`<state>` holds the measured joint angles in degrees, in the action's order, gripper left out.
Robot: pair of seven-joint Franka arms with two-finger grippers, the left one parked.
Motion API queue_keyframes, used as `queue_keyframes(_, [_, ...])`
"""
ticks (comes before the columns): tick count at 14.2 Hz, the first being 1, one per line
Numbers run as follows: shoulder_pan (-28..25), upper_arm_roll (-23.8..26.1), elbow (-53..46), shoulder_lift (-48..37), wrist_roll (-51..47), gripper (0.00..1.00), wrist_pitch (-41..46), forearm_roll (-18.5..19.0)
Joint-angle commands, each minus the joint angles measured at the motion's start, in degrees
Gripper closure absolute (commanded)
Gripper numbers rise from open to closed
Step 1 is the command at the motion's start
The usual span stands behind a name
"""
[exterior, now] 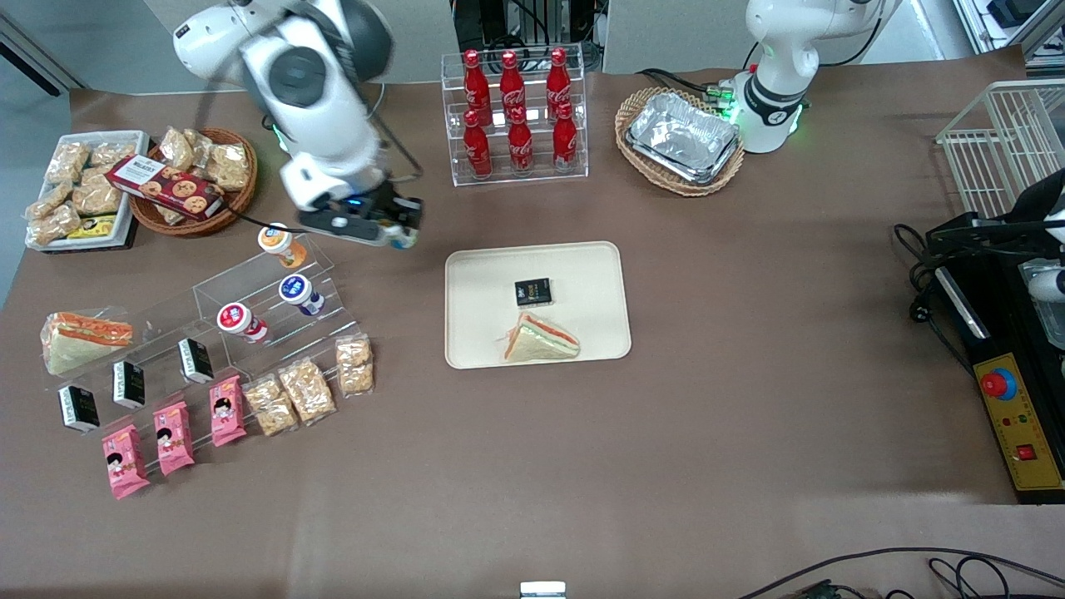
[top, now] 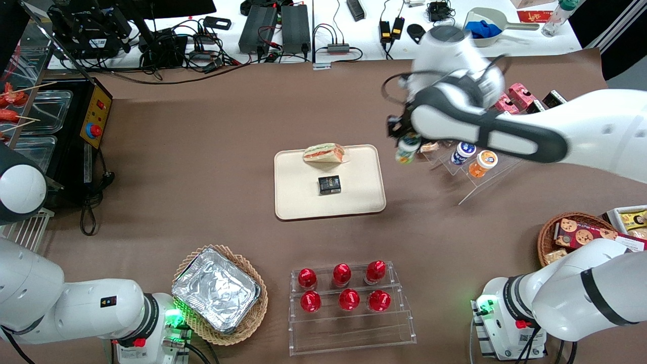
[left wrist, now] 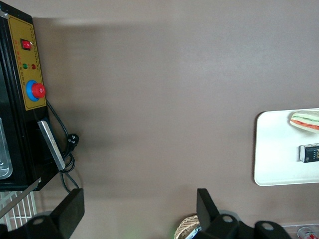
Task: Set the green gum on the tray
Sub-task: 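Lift the green gum bottle and carry it over the cream tray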
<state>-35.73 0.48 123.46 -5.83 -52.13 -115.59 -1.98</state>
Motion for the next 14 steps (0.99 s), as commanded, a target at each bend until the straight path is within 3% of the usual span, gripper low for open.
queue_keyframes(1, [-5.7,-0.7,3.1,6.8,-8.6,0.83,-12.0,1.5])
queue_keyframes(3, [-8.7,-0.7,4.0,11.0,-11.8,0.83,-18.0,1.5])
queue_keyframes(8, [-9.0,-0.8,4.0,21.5,-13.0,0.83,-31.0,1.4])
queue_keyframes(13, [-9.0,-0.9,3.9,24.5,-13.0,0.8,-33.4,1.5])
queue_keyframes(14, [-9.0,-0.9,3.9,24.8,-13.0,0.72,-33.5,1.5])
